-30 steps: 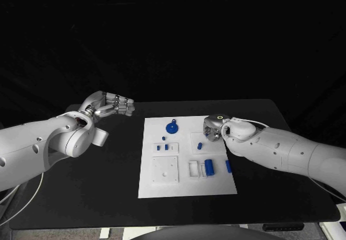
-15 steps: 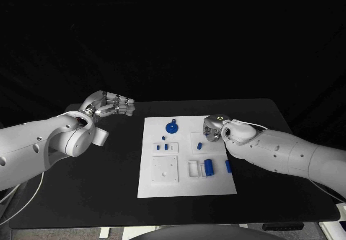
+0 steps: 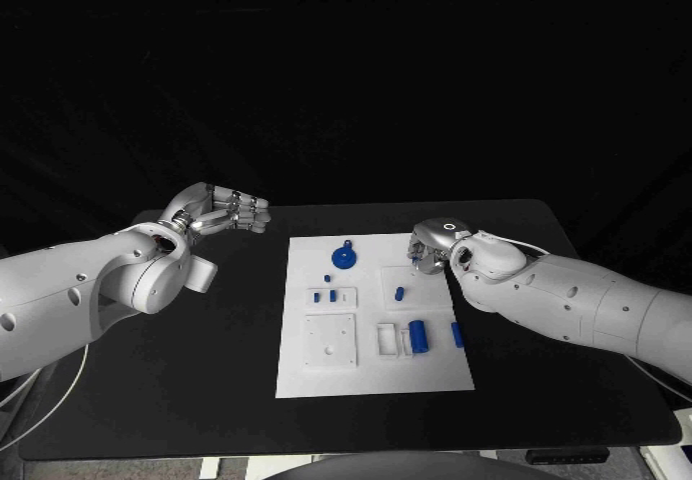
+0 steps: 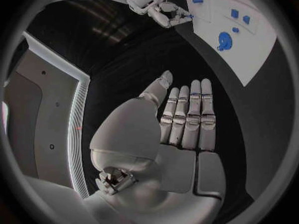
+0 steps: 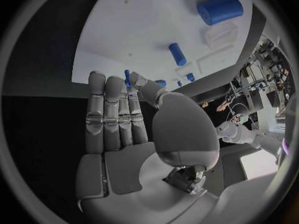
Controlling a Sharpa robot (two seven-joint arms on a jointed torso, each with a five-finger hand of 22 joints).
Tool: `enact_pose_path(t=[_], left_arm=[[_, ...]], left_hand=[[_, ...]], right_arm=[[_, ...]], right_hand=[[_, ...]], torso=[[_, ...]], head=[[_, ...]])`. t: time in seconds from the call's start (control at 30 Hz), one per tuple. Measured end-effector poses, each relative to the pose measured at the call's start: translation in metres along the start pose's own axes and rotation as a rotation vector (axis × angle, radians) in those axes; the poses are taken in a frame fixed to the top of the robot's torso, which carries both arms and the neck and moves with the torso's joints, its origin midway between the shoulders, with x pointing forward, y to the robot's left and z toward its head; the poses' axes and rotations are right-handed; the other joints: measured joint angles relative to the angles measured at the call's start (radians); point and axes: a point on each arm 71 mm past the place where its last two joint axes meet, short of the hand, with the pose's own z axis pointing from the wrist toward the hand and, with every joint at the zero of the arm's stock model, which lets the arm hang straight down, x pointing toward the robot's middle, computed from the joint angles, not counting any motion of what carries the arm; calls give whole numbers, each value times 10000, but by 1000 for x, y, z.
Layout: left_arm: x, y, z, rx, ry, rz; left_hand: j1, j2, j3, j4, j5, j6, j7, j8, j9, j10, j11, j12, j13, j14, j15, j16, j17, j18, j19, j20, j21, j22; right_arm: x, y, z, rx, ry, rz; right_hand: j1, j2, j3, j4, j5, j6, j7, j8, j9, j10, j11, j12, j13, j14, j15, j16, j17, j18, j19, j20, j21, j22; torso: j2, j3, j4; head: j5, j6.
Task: Assemble the parts on the task board
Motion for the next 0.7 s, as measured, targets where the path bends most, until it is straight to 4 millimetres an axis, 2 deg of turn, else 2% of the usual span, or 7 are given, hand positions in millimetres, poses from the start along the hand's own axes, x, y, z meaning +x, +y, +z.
enact_pose_path(t=[0.23, 0.37, 0.43, 0.7], left_arm=[[-3, 1, 0, -27, -59, 19], [-2, 1, 0, -28, -52, 17], [-1, 0, 1, -17, -25, 10], [7, -2, 5, 42, 95, -19]], left_hand=[[0, 0, 0, 0, 0, 0, 0, 0, 0, 0, 0, 0, 0, 0, 0, 0, 0, 0, 16, -16, 0, -13], [0, 0, 0, 0, 0, 0, 0, 0, 0, 0, 0, 0, 0, 0, 0, 0, 0, 0, 16, -16, 0, -13], [0, 0, 0, 0, 0, 0, 0, 0, 0, 0, 0, 0, 0, 0, 0, 0, 0, 0, 16, -16, 0, -13], [0, 0, 0, 0, 0, 0, 0, 0, 0, 0, 0, 0, 0, 0, 0, 0, 0, 0, 15, -16, 0, -45]], right_arm=[[-15, 2, -2, -272, -333, 421], [-22, 13, -6, -647, -462, 771], [-25, 23, -7, -908, -491, 955], [-31, 82, -10, -2356, -506, 1634]], right_hand=[[0, -1, 0, 0, 4, -1, 0, -5, -1, 15, -17, -7, 0, -1, 1, -58, 41, 12, 1, 1, 0, -1], [-33, -35, -31, 31, 51, -2, 0, -7, -24, 15, -18, -9, 7, -1, 2, -81, 75, 13, 1, 1, 0, -1], [-52, -54, -30, 30, 53, -2, 1, -8, -24, 15, -18, -9, 18, -1, 2, -87, 75, 14, 1, 2, 0, -2], [-49, -52, -31, 29, 52, -4, 2, -24, -18, 13, -18, -14, 17, -2, 4, -128, 99, 16, -25, -22, 0, -2]], torso=[[2, 6, -4], [5, 6, 3], [5, 4, 5], [-9, -7, 12]], head=[[-5, 10], [77, 30], [128, 33], [523, 6]])
